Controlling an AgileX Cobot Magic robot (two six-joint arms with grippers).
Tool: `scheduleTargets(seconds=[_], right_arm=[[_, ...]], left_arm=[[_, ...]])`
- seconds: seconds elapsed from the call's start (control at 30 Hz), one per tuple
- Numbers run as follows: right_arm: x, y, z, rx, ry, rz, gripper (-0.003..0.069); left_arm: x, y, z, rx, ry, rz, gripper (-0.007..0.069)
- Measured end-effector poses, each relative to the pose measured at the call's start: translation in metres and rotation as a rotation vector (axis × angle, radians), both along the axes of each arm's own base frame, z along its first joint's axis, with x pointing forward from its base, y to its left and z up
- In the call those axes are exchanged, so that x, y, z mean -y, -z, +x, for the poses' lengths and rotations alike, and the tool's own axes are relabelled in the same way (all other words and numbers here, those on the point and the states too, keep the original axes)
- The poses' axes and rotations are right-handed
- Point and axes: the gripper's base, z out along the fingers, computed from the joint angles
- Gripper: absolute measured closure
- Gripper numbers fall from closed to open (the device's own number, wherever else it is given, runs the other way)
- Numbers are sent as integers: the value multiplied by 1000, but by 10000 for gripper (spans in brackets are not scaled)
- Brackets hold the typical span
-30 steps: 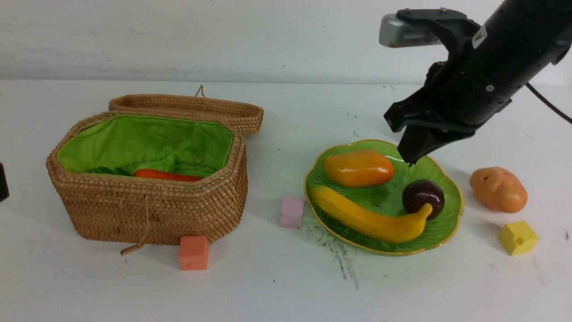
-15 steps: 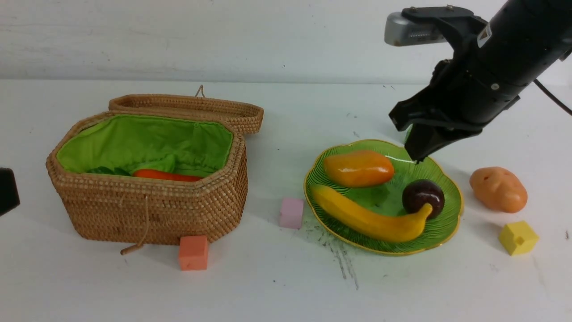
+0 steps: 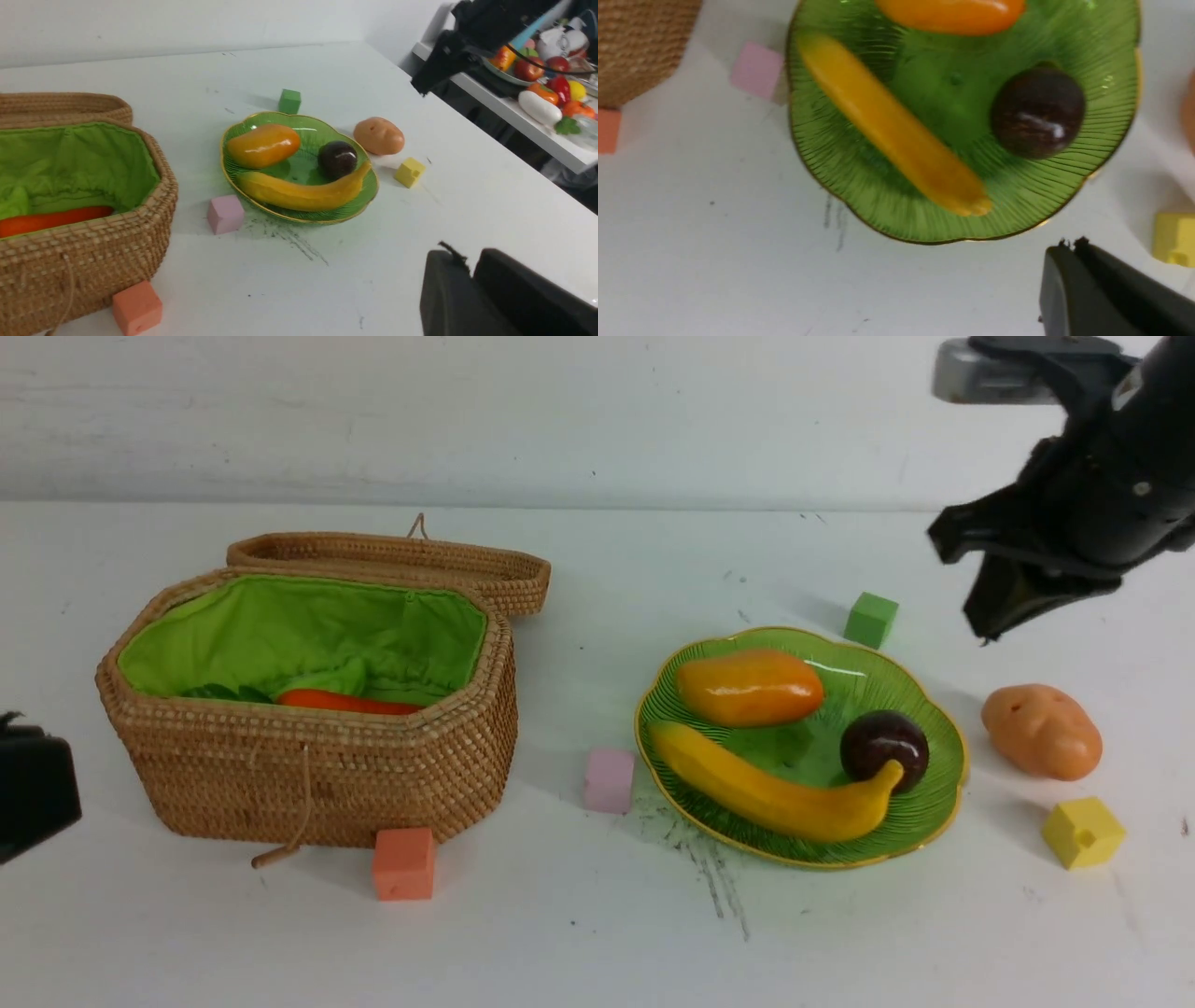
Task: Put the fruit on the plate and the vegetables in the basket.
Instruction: Use the right arm to grab a potato and put it into the left basket
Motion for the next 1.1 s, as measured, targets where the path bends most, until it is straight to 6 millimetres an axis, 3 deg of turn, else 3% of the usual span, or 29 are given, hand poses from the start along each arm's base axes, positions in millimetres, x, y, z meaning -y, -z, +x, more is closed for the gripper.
scheduleTargets(seconds=[0.17, 0.27, 0.33, 0.37, 0.5, 0.53, 0.57, 0.6, 0.7, 0.73, 0.9, 1.0, 1.1], right_arm=[[48, 10, 15, -26, 162, 0, 566], [62, 20, 23, -42, 202, -8, 503], [71, 37, 36, -64, 229, -22, 391], [72, 40, 38, -69, 231, -25, 372], [79, 72, 61, -79, 247, -71, 134], [79, 72, 61, -75, 249, -72, 134], [80, 84, 69, -84, 258, -83, 48], [82, 92, 74, -85, 261, -95, 11], [84, 106, 82, -87, 266, -114, -15], [85, 115, 88, -82, 265, -128, -15], [88, 145, 103, -69, 263, -152, -1], [88, 159, 112, -48, 262, -156, 4], [88, 166, 115, -46, 263, -156, 6]], left_arm=[[6, -1, -6, 13, 98, 1, 545], [8, -1, -8, 15, 124, -2, 544], [9, -1, -9, 13, 146, -10, 543], [9, -1, -9, 12, 148, -11, 543], [10, -2, -10, 12, 158, -16, 526], [10, -2, -10, 12, 158, -16, 524], [10, -2, -10, 11, 158, -17, 503], [10, -2, -10, 11, 158, -17, 480], [10, -2, -10, 11, 158, -17, 427], [10, -2, -10, 11, 159, -17, 368], [10, -2, -10, 9, 160, -19, 230], [10, -2, -11, 2, 165, -28, 195], [11, -2, -11, 0, 167, -30, 207]])
